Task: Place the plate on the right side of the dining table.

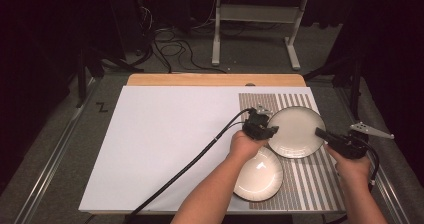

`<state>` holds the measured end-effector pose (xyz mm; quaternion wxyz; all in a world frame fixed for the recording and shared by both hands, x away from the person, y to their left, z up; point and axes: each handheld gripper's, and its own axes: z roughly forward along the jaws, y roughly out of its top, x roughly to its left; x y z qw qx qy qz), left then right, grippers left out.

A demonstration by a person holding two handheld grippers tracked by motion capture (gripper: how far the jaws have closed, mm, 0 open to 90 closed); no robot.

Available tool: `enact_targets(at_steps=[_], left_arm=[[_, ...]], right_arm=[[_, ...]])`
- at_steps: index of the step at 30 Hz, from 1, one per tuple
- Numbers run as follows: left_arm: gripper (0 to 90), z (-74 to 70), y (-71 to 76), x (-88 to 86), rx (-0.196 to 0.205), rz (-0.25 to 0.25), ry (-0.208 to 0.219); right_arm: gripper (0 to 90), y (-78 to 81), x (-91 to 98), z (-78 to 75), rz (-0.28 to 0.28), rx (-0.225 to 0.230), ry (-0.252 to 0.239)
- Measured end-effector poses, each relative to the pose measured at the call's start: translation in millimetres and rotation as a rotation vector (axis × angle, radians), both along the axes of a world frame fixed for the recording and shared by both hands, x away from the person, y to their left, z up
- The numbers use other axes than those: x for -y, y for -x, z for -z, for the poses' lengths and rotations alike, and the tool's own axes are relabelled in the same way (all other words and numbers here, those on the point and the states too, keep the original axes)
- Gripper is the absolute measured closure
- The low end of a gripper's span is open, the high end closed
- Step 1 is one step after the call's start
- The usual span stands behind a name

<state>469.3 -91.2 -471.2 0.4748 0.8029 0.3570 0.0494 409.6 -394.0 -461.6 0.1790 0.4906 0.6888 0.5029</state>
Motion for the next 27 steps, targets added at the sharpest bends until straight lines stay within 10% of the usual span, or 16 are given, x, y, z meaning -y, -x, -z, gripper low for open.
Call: enact_targets(at_steps=[27], left_arm=[[57.4, 4.3, -0.1, 4.6, -0.044, -0.055, -0.086]], right_arm=[[85.2, -5.9, -6.8, 10.5, -0.016, -0.025, 0.028]])
